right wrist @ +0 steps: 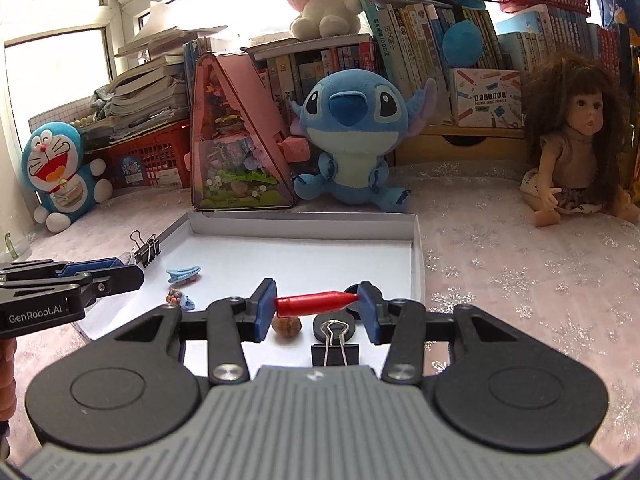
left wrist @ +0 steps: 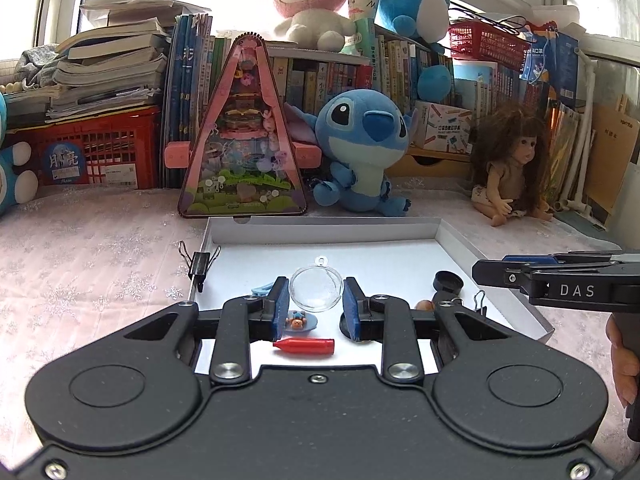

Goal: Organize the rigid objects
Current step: 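Carry the dome and red crayon over the white tray with both tools, then lower the dome and crayon into the tray and open both tools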

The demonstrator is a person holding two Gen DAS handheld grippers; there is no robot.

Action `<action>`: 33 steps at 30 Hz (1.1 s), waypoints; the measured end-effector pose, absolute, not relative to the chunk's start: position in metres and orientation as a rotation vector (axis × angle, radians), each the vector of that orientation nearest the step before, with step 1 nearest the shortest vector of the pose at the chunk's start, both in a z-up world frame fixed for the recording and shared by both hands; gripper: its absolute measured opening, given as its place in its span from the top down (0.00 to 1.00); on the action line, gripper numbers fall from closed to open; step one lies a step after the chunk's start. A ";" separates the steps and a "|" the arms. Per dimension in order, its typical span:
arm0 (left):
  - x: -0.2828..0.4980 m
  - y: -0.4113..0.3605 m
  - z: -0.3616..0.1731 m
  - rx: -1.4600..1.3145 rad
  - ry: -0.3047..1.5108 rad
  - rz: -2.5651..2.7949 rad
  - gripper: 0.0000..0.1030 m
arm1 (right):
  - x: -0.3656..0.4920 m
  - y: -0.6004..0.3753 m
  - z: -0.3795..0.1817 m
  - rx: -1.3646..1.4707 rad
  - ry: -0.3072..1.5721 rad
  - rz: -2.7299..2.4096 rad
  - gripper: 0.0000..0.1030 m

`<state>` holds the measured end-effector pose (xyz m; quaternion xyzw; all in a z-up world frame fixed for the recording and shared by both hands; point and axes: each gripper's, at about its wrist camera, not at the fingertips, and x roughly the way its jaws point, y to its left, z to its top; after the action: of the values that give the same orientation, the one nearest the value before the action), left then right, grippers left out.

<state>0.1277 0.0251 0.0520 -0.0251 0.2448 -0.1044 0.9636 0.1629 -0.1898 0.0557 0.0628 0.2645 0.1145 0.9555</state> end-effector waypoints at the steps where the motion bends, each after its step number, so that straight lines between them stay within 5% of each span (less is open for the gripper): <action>1: 0.133 0.026 0.053 -0.055 0.499 -0.208 0.74 | 0.167 -0.191 0.056 0.142 0.545 0.229 0.52; 17: 0.215 0.013 0.027 -0.096 0.590 -0.165 0.74 | 0.234 -0.190 0.032 0.326 0.630 0.223 0.52; 33: 0.223 -0.006 0.009 0.002 0.613 -0.148 0.74 | 0.233 -0.167 0.018 0.152 0.604 0.203 0.52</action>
<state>0.2234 -0.0060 0.0093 0.0012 0.3015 -0.0729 0.9507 0.2331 -0.1665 0.0179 0.0746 0.2965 0.0998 0.9469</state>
